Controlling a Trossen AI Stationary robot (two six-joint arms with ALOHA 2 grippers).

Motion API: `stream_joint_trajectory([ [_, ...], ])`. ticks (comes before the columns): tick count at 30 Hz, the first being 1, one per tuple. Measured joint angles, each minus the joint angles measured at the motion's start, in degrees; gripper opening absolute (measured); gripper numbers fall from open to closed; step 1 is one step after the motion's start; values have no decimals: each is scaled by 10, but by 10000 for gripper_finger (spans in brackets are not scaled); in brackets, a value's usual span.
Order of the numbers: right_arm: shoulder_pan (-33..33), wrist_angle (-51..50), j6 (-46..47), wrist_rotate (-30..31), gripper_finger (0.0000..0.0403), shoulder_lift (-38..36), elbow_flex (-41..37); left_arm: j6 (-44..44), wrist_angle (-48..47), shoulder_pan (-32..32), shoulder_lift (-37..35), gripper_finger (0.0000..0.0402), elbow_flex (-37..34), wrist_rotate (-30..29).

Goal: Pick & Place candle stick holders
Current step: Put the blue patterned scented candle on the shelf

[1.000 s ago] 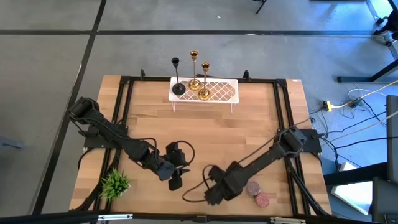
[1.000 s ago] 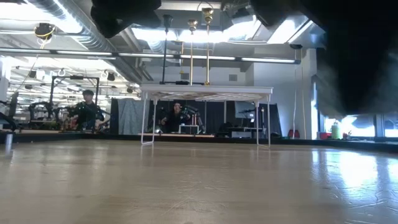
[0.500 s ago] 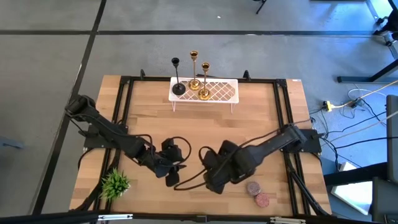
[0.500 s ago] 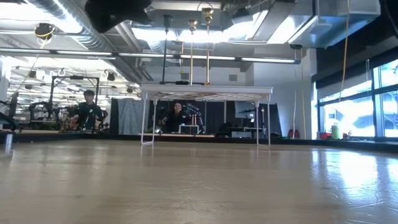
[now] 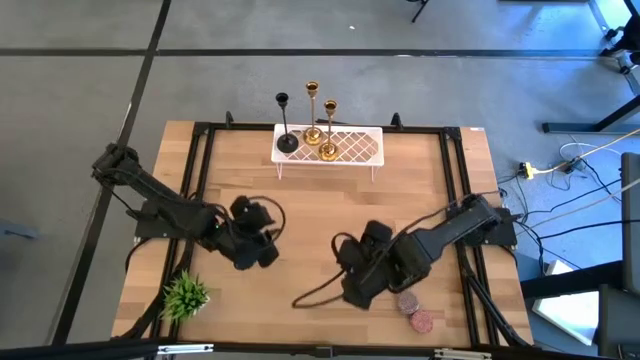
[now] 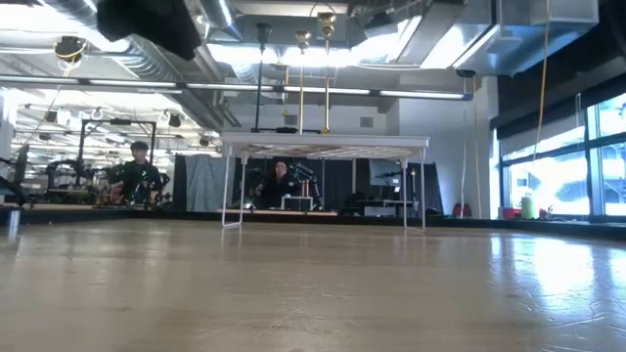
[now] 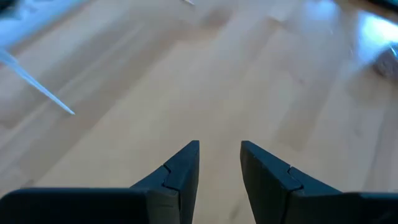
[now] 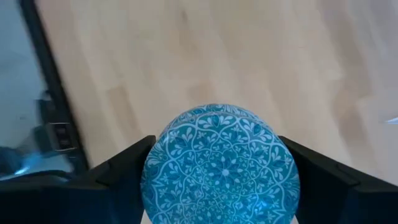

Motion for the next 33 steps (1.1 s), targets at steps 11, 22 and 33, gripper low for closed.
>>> stream_joint_trajectory([
  [11, -51, 168, -49, 11, 295, -203, -325, 50, 9, 109, -16, 113, 0, 10],
  [22, -243, 253, -303, -15, 295, -431, -546, 62, 108, 284, -16, 113, 0, 80],
  [33, -490, 326, -601, -177, 295, -443, -546, 59, 204, 321, -16, 113, 0, 51],
])
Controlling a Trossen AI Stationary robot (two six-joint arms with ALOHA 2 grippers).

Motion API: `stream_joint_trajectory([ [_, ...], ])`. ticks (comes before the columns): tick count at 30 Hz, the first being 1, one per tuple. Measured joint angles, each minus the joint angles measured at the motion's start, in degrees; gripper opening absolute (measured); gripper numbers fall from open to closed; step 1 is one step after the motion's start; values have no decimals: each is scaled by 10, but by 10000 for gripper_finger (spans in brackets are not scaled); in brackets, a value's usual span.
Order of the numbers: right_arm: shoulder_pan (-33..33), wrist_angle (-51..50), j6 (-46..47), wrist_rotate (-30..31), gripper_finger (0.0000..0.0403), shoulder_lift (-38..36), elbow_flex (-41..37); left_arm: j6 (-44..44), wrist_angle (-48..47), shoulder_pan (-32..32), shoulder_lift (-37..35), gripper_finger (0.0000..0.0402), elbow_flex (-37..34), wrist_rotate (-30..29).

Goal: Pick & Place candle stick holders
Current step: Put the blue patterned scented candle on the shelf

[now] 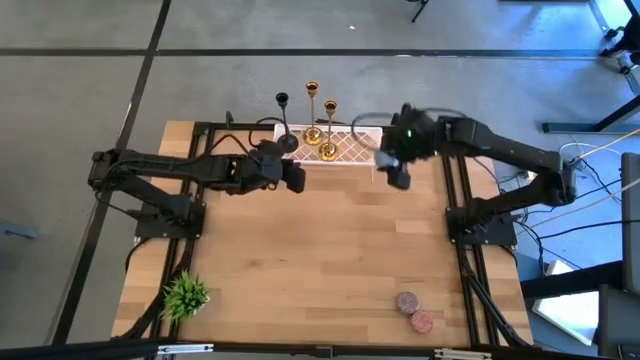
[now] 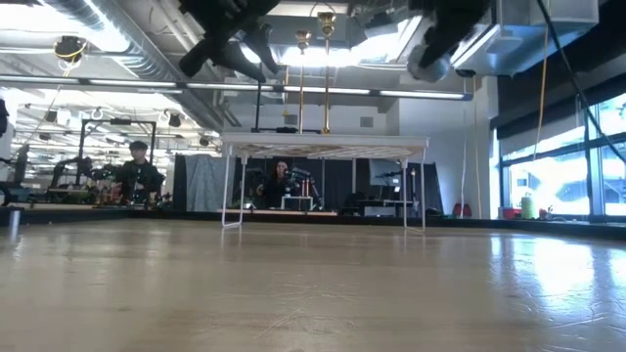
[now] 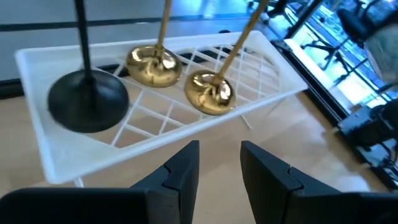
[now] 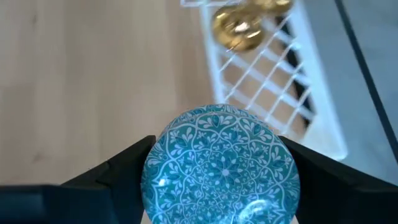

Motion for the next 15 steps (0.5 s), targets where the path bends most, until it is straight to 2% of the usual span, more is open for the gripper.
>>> stream_joint_trajectory([
  [4, -79, 71, -18, -61, 295, 20, 0, -26, -24, -13, 0, 113, 0, -39],
  [7, -124, 98, -10, -78, 295, 46, 0, -49, -38, -21, 0, 113, 0, -70],
  [10, -147, 111, -10, -78, 295, 86, 0, -56, -41, -24, 0, 113, 0, -84],
  [15, -153, 85, -10, -79, 295, 156, 21, -51, -41, -17, 0, 113, 0, -68],
])
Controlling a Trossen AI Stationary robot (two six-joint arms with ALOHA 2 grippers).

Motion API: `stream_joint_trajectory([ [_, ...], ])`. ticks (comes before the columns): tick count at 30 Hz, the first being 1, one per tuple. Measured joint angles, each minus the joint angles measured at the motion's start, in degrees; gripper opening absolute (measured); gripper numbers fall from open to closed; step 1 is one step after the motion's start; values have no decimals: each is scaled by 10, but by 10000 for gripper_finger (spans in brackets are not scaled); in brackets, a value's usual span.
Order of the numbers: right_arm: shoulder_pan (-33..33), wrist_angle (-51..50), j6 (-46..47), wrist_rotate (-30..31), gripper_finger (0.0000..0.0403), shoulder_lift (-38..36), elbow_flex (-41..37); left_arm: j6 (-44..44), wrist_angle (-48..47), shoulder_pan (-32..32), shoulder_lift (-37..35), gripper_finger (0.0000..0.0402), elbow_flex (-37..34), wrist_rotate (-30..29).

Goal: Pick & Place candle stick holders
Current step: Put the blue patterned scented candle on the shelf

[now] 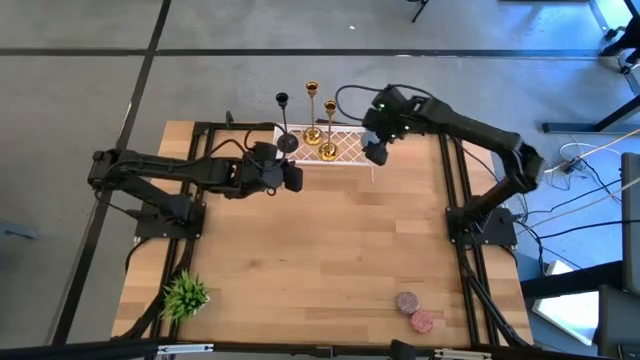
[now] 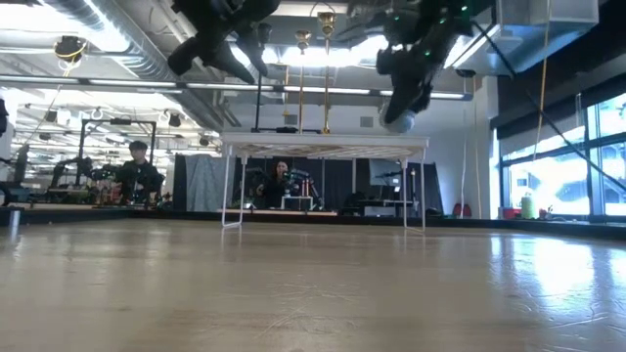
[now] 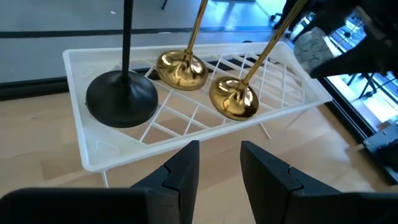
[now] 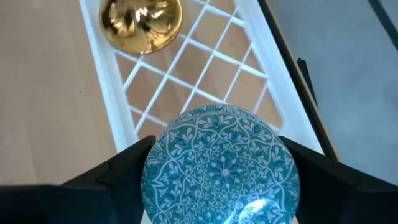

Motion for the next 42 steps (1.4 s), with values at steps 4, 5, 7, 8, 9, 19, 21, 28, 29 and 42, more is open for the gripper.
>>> stream_joint_trajectory([
  [4, 3, -5, 3, -1, 295, 26, 33, 10, -1, 0, 0, 113, 0, 10],
  [5, 3, -4, 4, -1, 295, 29, 44, 11, -1, 0, 0, 113, 0, 12],
  [7, 3, -1, 5, -1, 295, 35, 64, 19, -1, 0, 0, 113, 0, 19],
  [8, 3, -2, 5, -1, 295, 40, 72, 23, -2, 0, 0, 113, 0, 22],
  [9, 3, -3, 5, -1, 295, 46, 81, 26, -3, 0, 0, 113, 0, 25],
  [19, 3, -20, 36, -1, 295, 86, 103, 32, -15, 0, 0, 113, 0, 37],
  [21, 3, -22, 43, 3, 295, 86, 103, 32, -15, 0, 0, 113, 0, 37],
  [28, 3, -23, 50, 14, 295, 86, 103, 32, -15, 0, 0, 113, 0, 28],
  [29, 3, -22, 51, 14, 295, 86, 103, 32, -15, 0, 0, 113, 0, 28],
  [42, 3, -39, 79, 15, 295, 87, 103, 32, -15, 0, 0, 113, 0, 28],
])
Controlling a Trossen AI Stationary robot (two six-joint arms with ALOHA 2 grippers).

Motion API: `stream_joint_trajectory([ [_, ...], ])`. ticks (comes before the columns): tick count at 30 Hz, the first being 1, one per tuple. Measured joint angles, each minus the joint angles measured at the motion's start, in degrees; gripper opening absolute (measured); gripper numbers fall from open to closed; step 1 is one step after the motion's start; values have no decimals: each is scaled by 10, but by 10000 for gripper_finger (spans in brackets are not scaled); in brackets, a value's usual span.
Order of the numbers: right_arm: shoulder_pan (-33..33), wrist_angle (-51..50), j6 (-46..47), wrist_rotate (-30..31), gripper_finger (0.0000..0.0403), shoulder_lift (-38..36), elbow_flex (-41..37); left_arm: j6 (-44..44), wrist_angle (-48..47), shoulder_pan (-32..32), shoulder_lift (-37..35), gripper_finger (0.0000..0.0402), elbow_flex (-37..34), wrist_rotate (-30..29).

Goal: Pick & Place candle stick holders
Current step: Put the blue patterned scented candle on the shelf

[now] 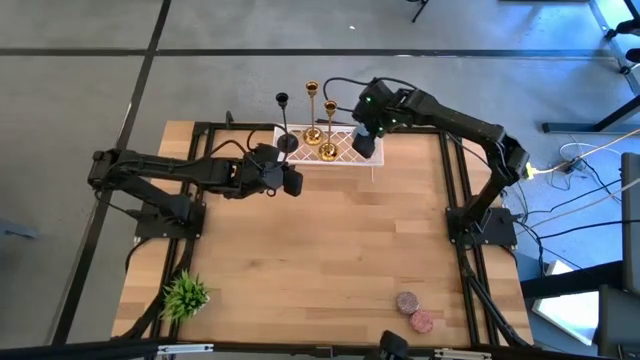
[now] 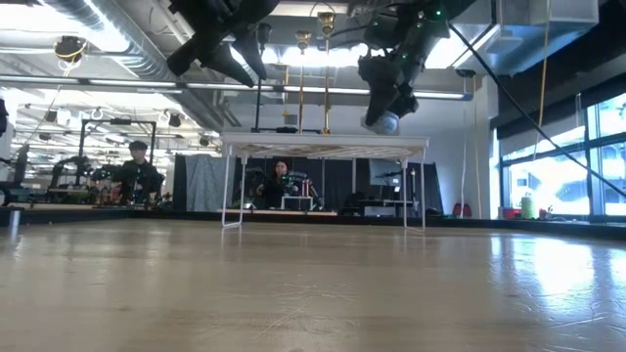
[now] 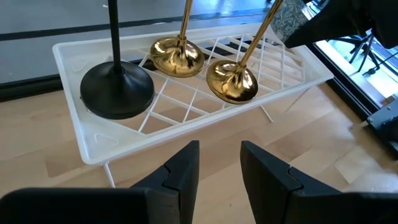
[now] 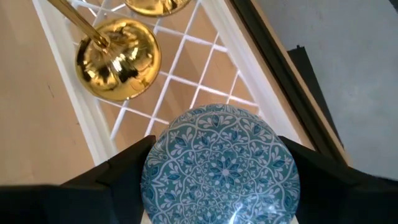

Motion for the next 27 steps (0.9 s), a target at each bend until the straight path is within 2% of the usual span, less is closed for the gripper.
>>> stream_joint_trajectory([
  [10, 0, -9, 42, 1, 295, 5, 0, 0, 4, 0, 0, 113, 0, -2],
  [18, 4, -6, 49, 15, 295, 40, 0, 0, 5, 0, 0, 113, 0, -5],
  [27, 8, 2, 48, 26, 295, 43, 0, 0, 7, -1, 0, 113, 0, -5],
])
